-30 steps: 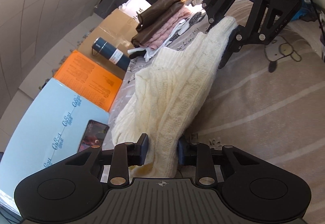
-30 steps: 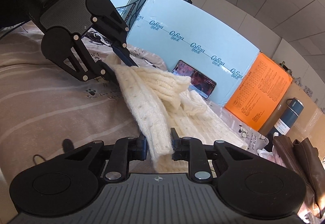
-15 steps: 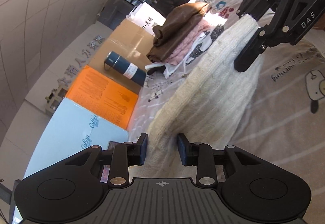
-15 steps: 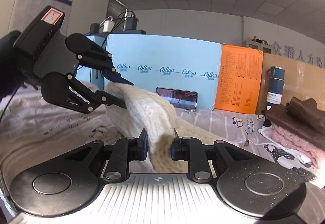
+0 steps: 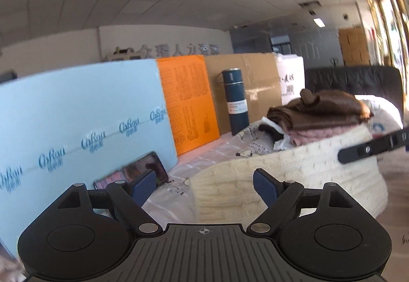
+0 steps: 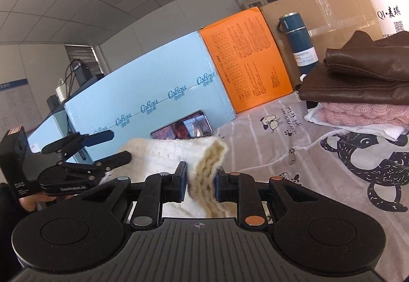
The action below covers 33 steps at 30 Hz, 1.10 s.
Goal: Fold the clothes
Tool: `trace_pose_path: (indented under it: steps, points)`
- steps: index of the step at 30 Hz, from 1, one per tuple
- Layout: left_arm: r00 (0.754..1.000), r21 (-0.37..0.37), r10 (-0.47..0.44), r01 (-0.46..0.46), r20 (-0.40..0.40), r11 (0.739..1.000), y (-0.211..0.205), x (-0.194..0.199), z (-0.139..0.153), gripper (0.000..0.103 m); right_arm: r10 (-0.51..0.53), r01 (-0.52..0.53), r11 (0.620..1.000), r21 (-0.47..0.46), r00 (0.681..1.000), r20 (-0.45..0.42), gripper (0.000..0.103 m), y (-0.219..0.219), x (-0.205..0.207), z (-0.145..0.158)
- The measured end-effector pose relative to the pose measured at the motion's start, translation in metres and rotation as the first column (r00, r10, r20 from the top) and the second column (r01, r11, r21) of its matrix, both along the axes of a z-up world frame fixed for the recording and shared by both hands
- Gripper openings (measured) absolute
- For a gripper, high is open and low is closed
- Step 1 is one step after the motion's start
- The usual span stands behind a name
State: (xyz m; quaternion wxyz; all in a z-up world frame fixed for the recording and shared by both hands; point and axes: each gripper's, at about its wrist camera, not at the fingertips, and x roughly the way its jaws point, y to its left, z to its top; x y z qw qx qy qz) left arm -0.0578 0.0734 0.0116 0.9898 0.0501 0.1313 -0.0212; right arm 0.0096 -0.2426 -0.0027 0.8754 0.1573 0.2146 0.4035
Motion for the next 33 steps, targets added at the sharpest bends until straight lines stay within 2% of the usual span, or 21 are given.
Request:
trace_pose_path:
  steps: [3, 6, 7, 10, 12, 13, 15, 20, 23, 26, 30, 33]
  points:
    - [0.995, -0.118, 0.077, -0.084, -0.065, 0.989, 0.016, 0.014, -0.015, 0.087, -0.032, 0.033, 0.999, 0.005, 0.998, -0.046, 0.021, 0.004, 0.019, -0.007]
    - [0.979, -0.216, 0.153, -0.180, -0.137, 0.960, 0.029, 0.029, -0.029, 0.093, -0.064, 0.063, 0.998, -0.018, 0.995, -0.079, 0.022, 0.008, 0.030, -0.014]
    - [0.972, -0.217, 0.171, -0.203, -0.159, 0.955, 0.028, 0.033, -0.032, 0.093, -0.074, 0.073, 0.997, -0.020, 0.993, -0.088, 0.022, 0.007, 0.032, -0.016]
    - [0.959, -0.127, 0.218, -0.243, -0.181, 0.962, 0.014, 0.043, -0.039, 0.094, -0.104, 0.102, 0.994, -0.025, 0.988, -0.115, 0.031, 0.006, 0.037, -0.020]
    - [0.948, -0.086, 0.252, -0.272, -0.194, 0.958, 0.009, 0.049, -0.040, 0.096, -0.124, 0.121, 0.992, -0.028, 0.983, -0.132, 0.041, 0.005, 0.040, -0.023]
    - [0.944, -0.091, 0.259, -0.282, -0.205, 0.955, 0.009, 0.052, -0.040, 0.097, -0.134, 0.131, 0.991, -0.030, 0.981, -0.141, 0.045, 0.004, 0.041, -0.024]
    - [0.935, -0.113, 0.263, -0.295, -0.237, 0.949, 0.013, 0.059, -0.042, 0.099, -0.153, 0.150, 0.988, -0.034, 0.975, -0.158, 0.060, 0.003, 0.044, -0.027]
    - [0.945, -0.213, 0.244, -0.290, -0.216, 0.933, 0.024, 0.049, -0.040, 0.100, -0.197, 0.194, 0.980, -0.034, 0.961, -0.196, 0.078, -0.001, 0.050, -0.033]
    - [0.951, -0.376, 0.215, -0.286, -0.220, 0.881, 0.035, 0.036, -0.033, 0.100, -0.195, 0.206, 0.978, 0.024, 0.952, -0.235, 0.083, -0.013, 0.052, -0.034]
    - [0.954, -0.519, 0.179, -0.283, -0.241, 0.807, 0.042, 0.025, -0.027, 0.100, -0.153, 0.192, 0.976, 0.103, 0.940, -0.305, 0.086, -0.024, 0.059, -0.039]
    - [0.935, -0.601, 0.180, -0.336, -0.305, 0.725, 0.042, 0.013, -0.031, 0.100, -0.108, 0.152, 0.981, 0.123, 0.945, -0.308, 0.094, -0.023, 0.058, -0.038]
    - [0.930, -0.637, 0.174, -0.349, -0.323, 0.688, 0.042, 0.005, -0.037, 0.100, -0.092, 0.135, 0.984, 0.117, 0.946, -0.312, 0.095, -0.027, 0.051, -0.034]
